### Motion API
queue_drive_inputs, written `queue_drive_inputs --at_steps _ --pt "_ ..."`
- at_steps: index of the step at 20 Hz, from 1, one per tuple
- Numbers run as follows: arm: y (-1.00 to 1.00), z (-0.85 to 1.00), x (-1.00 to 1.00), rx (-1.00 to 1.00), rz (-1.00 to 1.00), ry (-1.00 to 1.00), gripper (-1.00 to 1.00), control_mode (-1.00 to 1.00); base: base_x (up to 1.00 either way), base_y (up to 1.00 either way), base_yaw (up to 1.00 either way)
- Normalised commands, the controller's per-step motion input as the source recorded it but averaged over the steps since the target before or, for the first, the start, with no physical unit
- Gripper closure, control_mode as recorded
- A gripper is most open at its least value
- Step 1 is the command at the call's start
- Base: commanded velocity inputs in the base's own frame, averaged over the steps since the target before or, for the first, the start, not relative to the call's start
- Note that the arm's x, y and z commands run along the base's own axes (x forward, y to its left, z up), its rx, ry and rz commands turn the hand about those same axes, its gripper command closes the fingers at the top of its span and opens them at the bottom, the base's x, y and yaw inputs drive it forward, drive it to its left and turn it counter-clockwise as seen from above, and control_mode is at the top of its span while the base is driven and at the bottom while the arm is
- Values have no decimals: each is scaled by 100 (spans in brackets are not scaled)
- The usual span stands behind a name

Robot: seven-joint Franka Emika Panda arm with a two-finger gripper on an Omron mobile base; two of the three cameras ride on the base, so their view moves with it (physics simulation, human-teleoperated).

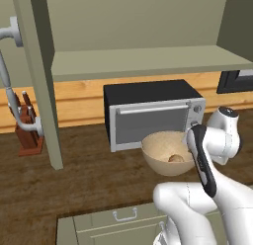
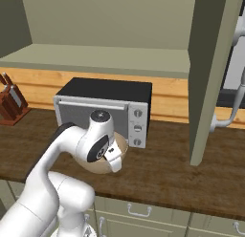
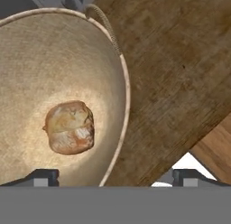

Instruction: Open the cabinet, pick up the bread from the cabinet and place it in the basket. Then move the basket to the dining counter.

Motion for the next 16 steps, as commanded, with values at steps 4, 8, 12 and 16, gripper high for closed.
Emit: queue_drive_inputs --at_steps 4,8,12,16 --pt "0 -22 25 3 0 0 -100 -100 0 0 0" --pt "0 -26 14 2 0 0 -100 -100 0 0 0" --pt "0 -21 1 1 0 0 -100 -100 0 0 0" --pt "0 -25 0 0 0 0 -100 -100 0 0 0"
